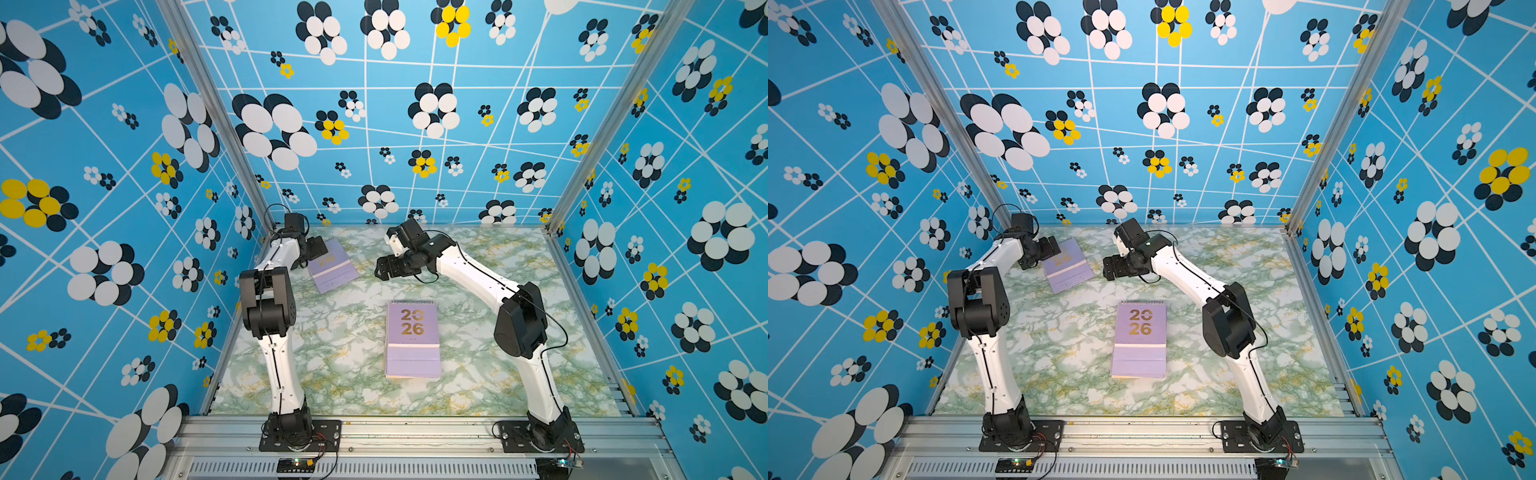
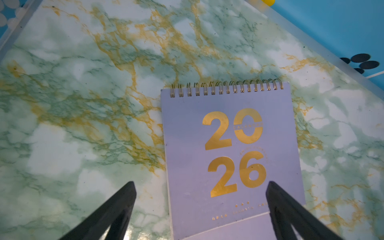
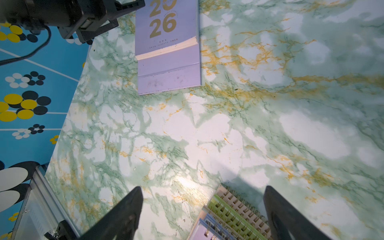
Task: Stack the calendars
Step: Pick up the calendar at the center of the board.
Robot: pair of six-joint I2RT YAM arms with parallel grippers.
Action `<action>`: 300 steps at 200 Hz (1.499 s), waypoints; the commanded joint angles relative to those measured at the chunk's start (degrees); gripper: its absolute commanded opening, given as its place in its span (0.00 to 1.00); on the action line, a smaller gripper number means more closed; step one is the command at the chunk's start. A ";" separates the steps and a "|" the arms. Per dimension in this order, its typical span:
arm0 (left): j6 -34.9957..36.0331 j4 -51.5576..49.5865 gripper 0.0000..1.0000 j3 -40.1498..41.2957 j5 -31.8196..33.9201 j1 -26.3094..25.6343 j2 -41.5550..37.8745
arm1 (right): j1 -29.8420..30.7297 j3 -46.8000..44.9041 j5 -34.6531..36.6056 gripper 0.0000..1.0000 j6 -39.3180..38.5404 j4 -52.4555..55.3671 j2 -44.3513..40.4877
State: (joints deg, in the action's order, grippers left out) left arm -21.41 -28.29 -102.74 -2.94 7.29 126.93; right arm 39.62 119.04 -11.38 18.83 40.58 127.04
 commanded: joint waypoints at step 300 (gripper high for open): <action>6.37 -21.29 0.97 -34.65 -4.35 -8.84 23.17 | -7.12 26.77 -8.26 0.90 5.97 -1.02 24.38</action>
State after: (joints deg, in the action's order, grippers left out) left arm -16.40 -46.78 -133.82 -5.15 -0.05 147.30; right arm 34.13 144.09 -17.89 23.33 41.67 149.14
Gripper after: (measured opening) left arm 0.973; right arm 0.905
